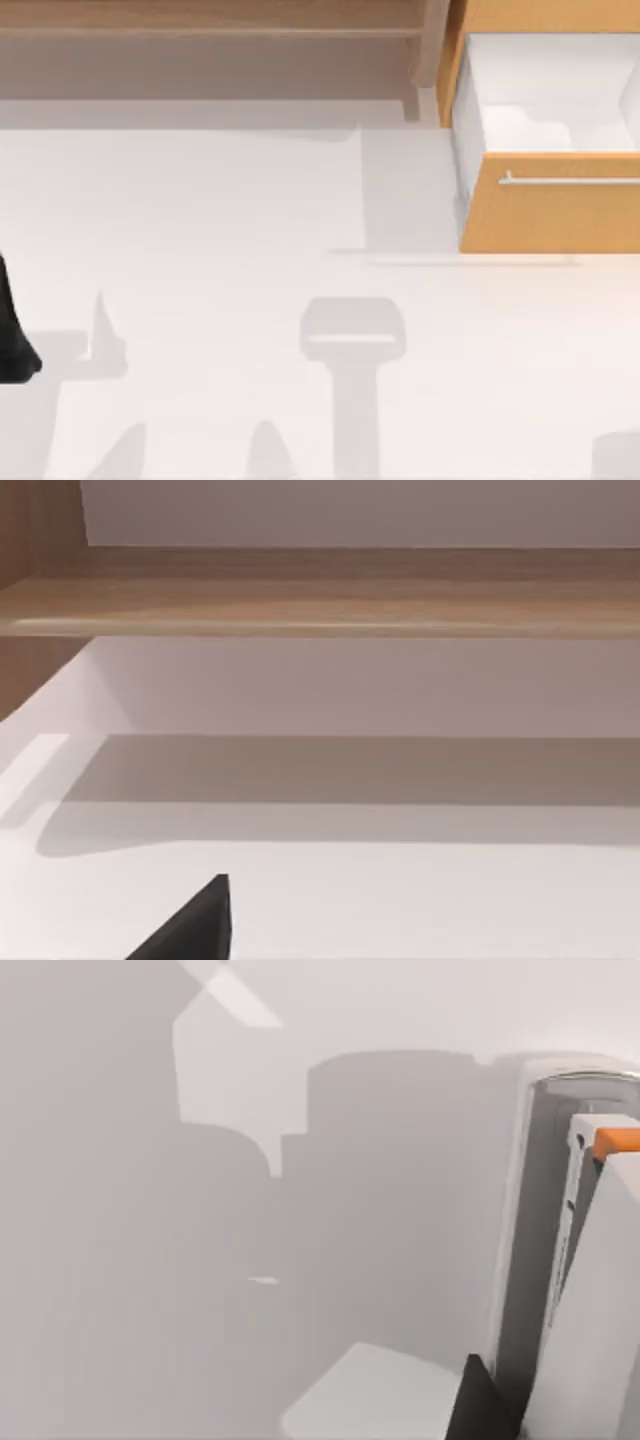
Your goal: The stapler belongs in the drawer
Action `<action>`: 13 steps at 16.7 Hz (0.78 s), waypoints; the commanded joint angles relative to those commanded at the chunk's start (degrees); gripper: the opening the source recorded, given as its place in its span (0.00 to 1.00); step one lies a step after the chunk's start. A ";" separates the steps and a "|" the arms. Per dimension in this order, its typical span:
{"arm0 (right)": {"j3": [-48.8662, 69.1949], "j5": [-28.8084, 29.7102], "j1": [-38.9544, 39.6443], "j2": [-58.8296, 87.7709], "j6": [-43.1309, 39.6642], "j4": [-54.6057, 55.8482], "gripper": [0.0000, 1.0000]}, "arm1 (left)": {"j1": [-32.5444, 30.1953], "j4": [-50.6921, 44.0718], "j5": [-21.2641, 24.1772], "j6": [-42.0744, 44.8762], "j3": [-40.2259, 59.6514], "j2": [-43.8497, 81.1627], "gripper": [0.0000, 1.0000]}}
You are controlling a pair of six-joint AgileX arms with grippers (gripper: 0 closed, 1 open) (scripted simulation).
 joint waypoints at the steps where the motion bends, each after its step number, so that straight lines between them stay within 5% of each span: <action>1: 0.00 0.00 0.00 0.00 0.00 0.00 0.02 | 0.00 0.00 0.00 0.00 0.00 0.00 1.00; 13: 1.71 0.02 -0.04 -1.36 -0.11 -2.39 0.00 | 0.00 0.00 0.00 0.00 0.00 0.00 1.00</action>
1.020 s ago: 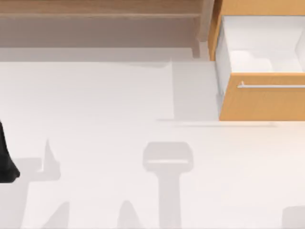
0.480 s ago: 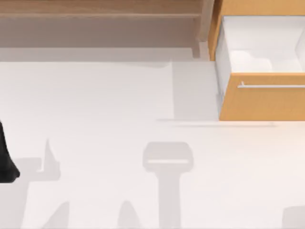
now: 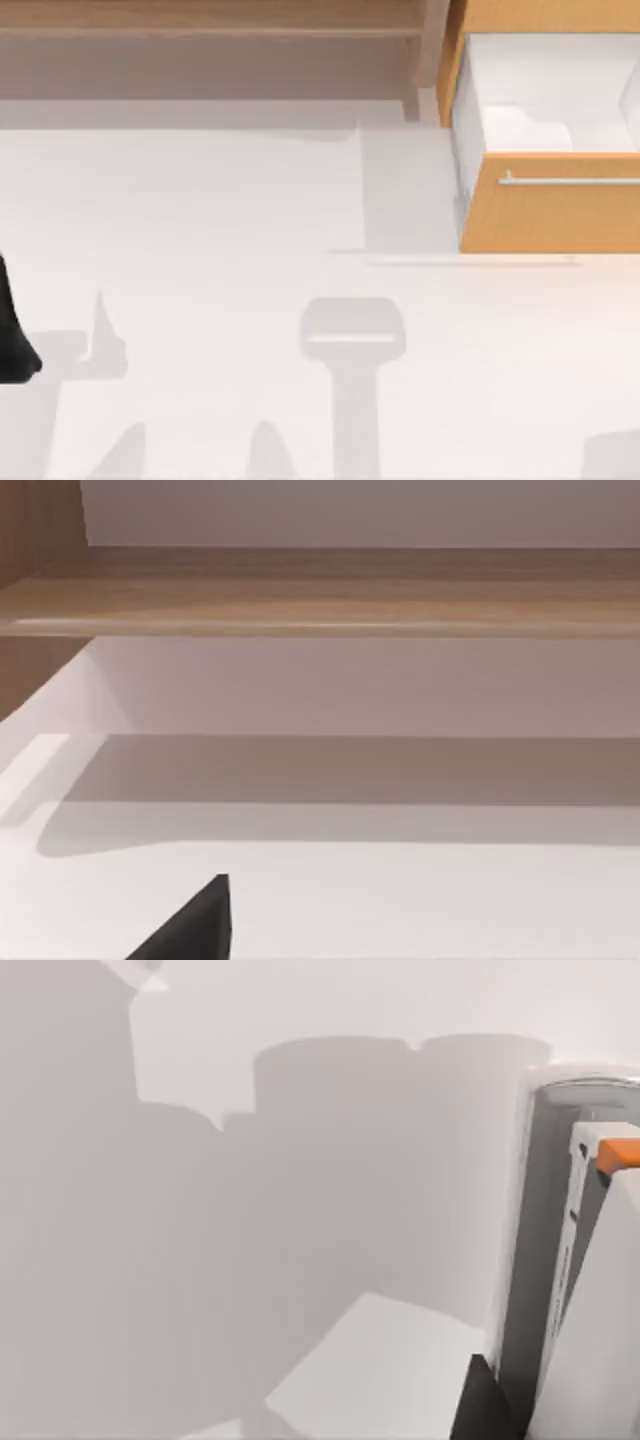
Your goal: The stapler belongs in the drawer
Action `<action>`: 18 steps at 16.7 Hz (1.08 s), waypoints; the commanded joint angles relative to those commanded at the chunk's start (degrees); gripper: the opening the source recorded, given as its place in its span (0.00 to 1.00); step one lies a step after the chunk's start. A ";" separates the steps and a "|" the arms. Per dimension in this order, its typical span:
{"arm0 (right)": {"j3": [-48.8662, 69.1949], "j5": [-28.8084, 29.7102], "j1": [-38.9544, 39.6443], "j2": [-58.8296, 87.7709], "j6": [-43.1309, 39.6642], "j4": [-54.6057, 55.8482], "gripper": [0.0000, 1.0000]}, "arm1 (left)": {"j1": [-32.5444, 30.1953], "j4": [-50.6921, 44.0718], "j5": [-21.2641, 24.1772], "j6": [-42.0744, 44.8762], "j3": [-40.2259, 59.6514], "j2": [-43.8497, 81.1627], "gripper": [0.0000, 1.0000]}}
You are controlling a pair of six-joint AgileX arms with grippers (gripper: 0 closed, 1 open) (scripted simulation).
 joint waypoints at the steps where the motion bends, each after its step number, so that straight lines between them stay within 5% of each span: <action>1: 0.64 -0.01 -0.01 -0.55 0.00 -1.95 0.00 | 0.00 0.00 0.00 0.00 0.00 0.00 1.00; 11: 4.81 0.31 0.75 -2.34 0.04 -6.59 0.00 | 0.00 0.00 0.00 0.00 0.00 0.00 1.00; 18: 29.97 3.24 9.68 8.93 2.92 -7.96 0.00 | 0.00 0.00 0.00 0.00 0.00 0.00 1.00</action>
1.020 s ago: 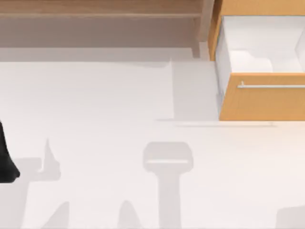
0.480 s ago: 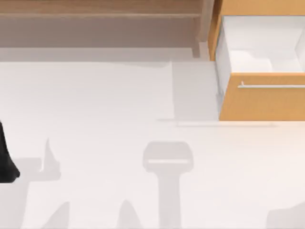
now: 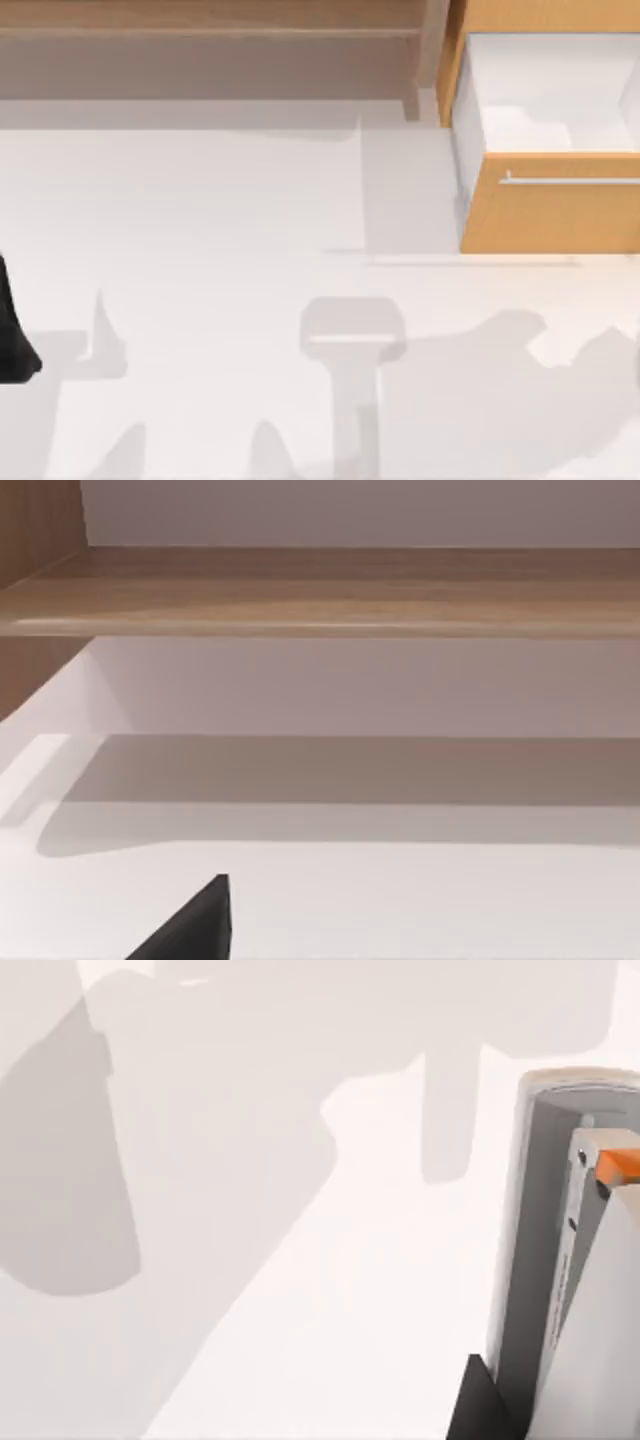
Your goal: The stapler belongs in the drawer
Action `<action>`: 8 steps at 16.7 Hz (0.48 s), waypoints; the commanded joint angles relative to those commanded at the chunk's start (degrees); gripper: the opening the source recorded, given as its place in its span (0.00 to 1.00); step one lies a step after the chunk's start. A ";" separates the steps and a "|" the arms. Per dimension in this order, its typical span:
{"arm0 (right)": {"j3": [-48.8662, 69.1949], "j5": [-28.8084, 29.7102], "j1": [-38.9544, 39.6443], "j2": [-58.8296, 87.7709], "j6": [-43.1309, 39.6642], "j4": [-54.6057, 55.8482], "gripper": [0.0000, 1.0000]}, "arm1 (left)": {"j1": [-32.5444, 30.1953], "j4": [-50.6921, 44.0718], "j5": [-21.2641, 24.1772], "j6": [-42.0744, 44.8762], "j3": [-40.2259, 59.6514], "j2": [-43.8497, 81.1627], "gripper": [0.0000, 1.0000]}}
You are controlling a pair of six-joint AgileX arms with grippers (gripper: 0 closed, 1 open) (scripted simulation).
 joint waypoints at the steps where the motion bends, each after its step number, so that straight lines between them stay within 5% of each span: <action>1: 5.81 0.35 1.59 3.23 1.19 -1.01 0.00 | 0.00 0.00 0.00 0.00 0.00 0.00 1.00; 8: 47.46 0.47 12.06 29.83 18.23 -11.38 0.00 | 0.00 0.00 0.00 0.00 0.00 0.00 1.00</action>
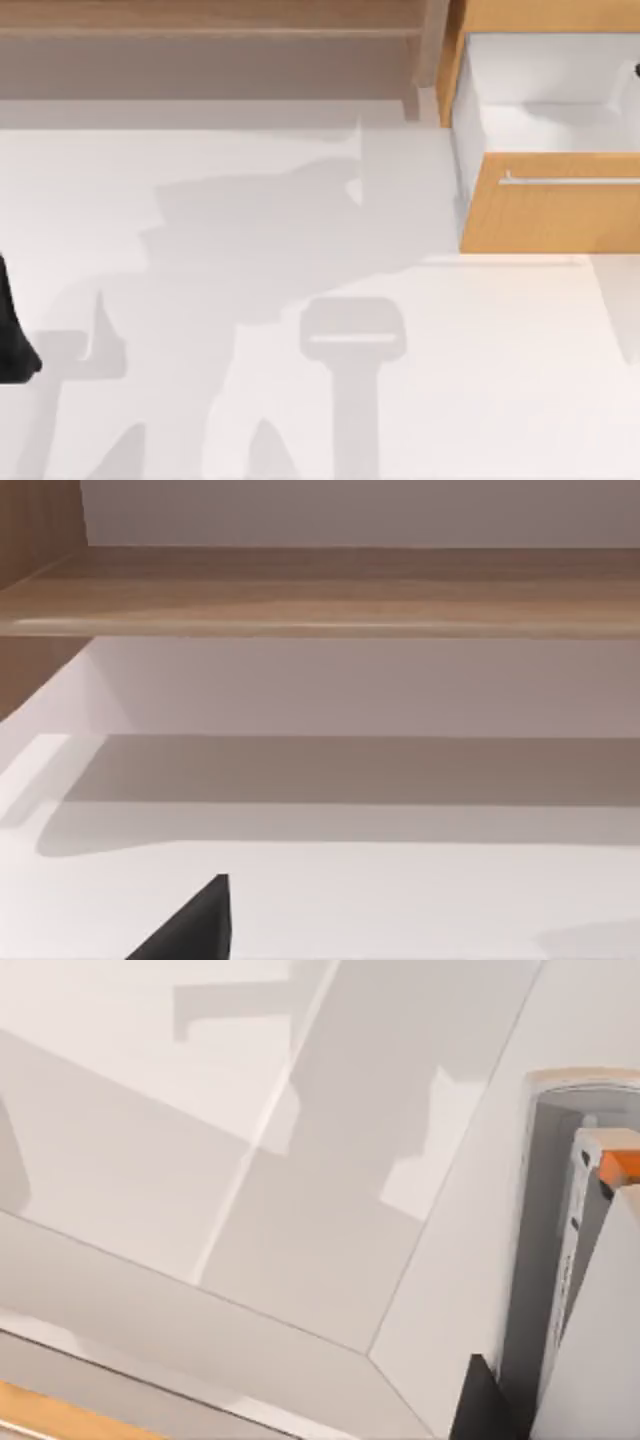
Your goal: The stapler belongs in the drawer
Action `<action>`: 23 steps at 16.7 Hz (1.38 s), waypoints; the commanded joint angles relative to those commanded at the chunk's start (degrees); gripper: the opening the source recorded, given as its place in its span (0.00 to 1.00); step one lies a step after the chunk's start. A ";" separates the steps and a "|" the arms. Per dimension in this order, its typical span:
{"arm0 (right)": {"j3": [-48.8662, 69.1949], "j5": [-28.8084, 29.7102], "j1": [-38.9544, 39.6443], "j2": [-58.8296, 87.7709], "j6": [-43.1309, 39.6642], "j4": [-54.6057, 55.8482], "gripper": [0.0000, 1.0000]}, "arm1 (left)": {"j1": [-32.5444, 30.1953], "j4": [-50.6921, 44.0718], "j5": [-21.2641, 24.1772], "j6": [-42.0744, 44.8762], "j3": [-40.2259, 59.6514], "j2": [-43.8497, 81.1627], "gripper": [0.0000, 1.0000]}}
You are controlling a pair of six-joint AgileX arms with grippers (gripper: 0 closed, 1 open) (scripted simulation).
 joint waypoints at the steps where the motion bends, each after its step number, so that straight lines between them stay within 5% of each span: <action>1: 4.53 -0.22 1.16 3.97 3.49 -1.35 0.00 | 0.00 0.00 0.00 0.00 0.00 0.00 1.00; 10: 23.78 -2.45 5.61 31.32 30.95 -13.09 0.00 | 0.00 0.00 0.00 0.00 0.00 0.00 1.00; 23: 22.26 -2.71 5.50 32.30 32.57 -11.97 0.00 | 0.00 0.00 0.00 0.00 0.00 0.00 1.00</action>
